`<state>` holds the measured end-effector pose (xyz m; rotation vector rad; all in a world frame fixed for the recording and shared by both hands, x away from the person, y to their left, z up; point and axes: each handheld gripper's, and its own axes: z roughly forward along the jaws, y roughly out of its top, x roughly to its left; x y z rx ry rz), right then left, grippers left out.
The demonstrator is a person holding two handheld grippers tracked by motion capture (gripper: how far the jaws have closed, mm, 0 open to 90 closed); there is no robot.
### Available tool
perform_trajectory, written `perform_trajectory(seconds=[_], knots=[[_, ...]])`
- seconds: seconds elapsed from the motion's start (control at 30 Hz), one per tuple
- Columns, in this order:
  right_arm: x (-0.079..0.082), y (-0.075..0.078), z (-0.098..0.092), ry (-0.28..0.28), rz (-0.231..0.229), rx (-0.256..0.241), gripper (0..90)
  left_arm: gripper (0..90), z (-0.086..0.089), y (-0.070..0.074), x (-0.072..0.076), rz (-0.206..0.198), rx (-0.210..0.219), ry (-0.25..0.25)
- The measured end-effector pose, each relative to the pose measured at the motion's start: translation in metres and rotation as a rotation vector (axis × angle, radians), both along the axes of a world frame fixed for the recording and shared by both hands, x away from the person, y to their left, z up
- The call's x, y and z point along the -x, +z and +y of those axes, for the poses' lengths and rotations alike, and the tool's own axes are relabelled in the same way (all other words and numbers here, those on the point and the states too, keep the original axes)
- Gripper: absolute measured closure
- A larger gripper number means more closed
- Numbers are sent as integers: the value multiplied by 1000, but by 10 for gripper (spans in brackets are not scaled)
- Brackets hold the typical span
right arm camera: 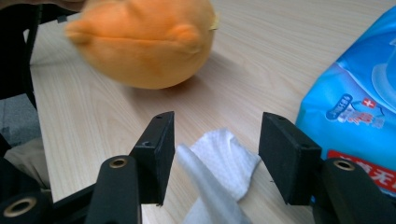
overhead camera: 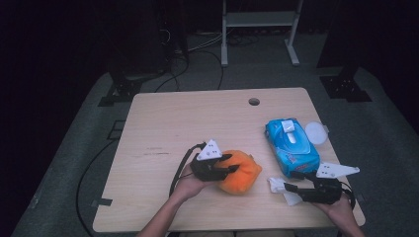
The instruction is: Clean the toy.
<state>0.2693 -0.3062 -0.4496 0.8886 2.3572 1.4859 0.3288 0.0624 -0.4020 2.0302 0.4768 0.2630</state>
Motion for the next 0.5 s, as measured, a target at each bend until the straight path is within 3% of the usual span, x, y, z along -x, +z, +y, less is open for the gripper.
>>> perform_trajectory(seconds=[0.2,0.37,0.5], knots=[[-1,3,2,5,-14,-12,427,571,6,2,-24,-34,-12,82],[-2,5,5,4,-18,-11,401,559,10,-2,-42,-35,-7,144],[-4,6,8,2,-24,-8,384,456,7,-13,-47,-16,-31,139]])
